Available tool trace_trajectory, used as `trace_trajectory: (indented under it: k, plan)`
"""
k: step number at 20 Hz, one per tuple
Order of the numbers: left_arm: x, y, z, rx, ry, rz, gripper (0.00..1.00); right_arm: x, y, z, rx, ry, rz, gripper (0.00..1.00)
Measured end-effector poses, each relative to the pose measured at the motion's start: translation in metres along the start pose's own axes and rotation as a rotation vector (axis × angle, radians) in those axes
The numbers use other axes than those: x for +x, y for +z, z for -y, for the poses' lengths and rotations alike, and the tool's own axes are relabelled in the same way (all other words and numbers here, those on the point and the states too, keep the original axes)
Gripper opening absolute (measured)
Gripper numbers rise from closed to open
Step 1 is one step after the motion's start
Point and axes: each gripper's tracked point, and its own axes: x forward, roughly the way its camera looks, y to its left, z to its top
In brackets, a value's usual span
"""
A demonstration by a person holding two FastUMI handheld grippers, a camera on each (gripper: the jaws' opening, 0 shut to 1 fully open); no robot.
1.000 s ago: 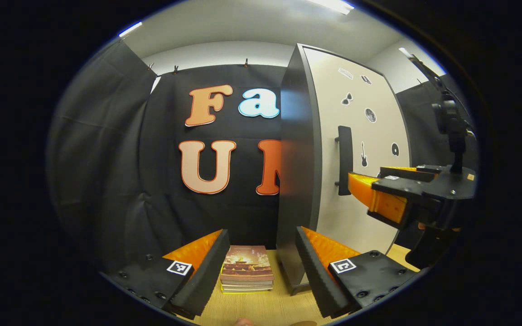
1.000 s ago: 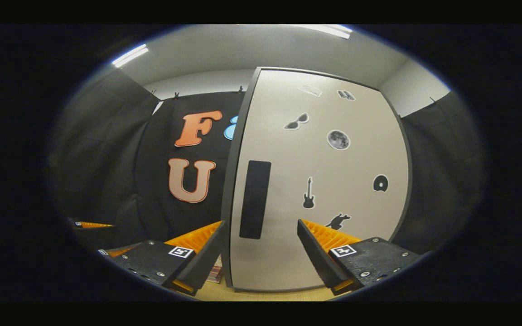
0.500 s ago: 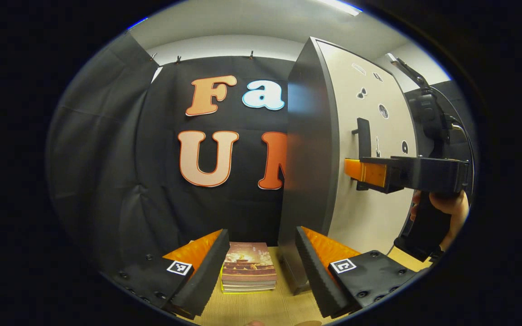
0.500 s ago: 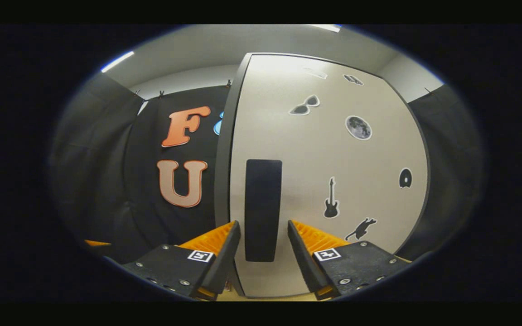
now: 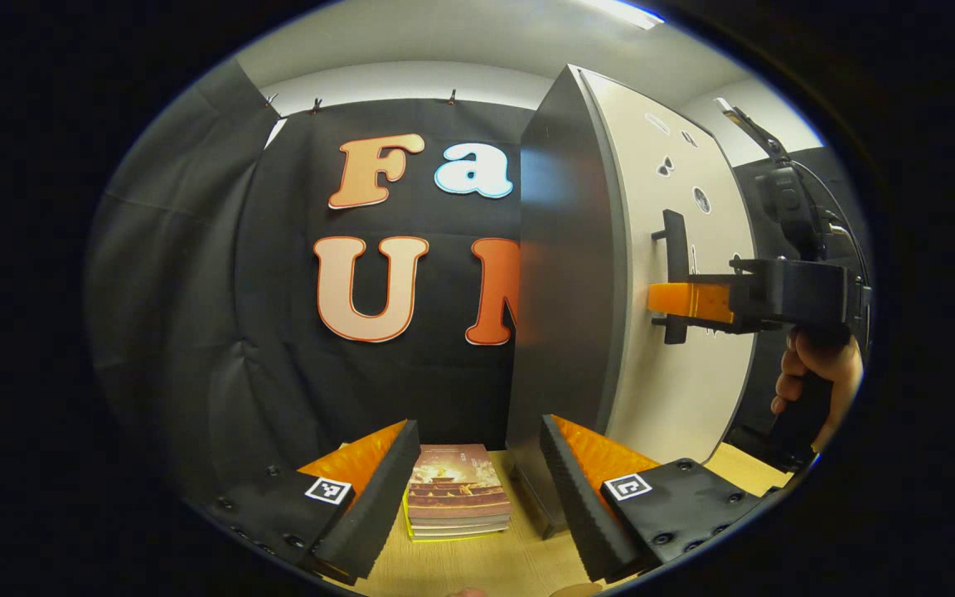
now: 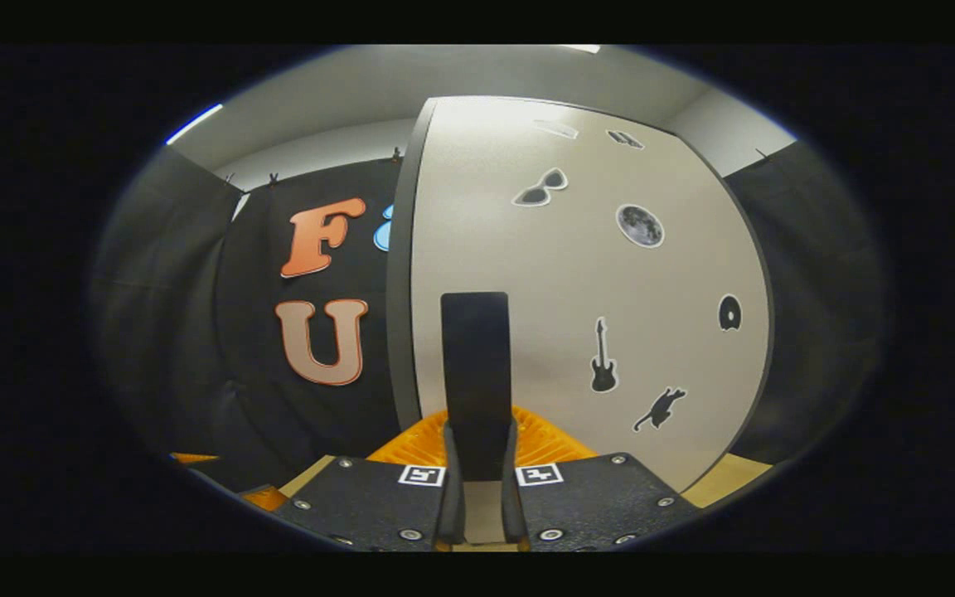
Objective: Open the cabinet door with the right hand, grasp the bottle in the cabinet with the left hand and place it on the coaster, then close the cabinet door with the right hand.
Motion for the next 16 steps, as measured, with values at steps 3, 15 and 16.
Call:
trace_trajectory:
  k: [3,15,16]
  plan:
    - [-0.005,0.000,0.004,-0.006,0.010,-0.007,0.95,-0.012,0.005,0.000,0.005,0.020,0.013,0.13]
    - [-0.089,0.004,0.073,-0.039,0.105,0.034,0.95,-0.148,0.014,0.068,0.024,0.130,0.013,0.15]
    - [-0.097,0.003,0.081,-0.048,0.105,0.036,0.95,-0.162,0.015,0.077,0.027,0.136,0.010,0.15]
